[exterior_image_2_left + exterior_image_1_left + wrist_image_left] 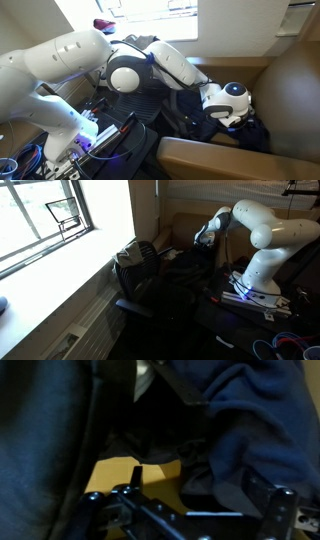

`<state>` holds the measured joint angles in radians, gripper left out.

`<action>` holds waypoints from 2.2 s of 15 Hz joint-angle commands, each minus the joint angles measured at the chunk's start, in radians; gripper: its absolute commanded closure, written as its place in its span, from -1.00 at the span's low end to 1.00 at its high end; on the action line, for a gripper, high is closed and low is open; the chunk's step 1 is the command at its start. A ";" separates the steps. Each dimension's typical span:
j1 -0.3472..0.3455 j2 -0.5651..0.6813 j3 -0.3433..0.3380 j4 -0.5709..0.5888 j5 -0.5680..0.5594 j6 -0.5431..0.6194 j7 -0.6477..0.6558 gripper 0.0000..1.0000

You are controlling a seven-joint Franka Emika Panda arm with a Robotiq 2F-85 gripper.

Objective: Take the black sweater on the sofa and place it on the black chair

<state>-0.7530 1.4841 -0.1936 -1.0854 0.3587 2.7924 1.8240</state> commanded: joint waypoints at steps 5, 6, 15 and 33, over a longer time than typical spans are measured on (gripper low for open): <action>0.058 0.000 -0.108 -0.056 0.004 0.096 0.104 -1.00; 0.058 0.000 -0.106 -0.054 0.004 0.096 0.104 -1.00; 0.009 -0.009 -0.010 -0.018 0.041 0.242 0.077 -1.00; 0.027 -0.006 -0.037 -0.055 0.082 0.196 0.165 -1.00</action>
<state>-0.7591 1.4778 -0.1779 -1.0918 0.4253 2.9667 1.9473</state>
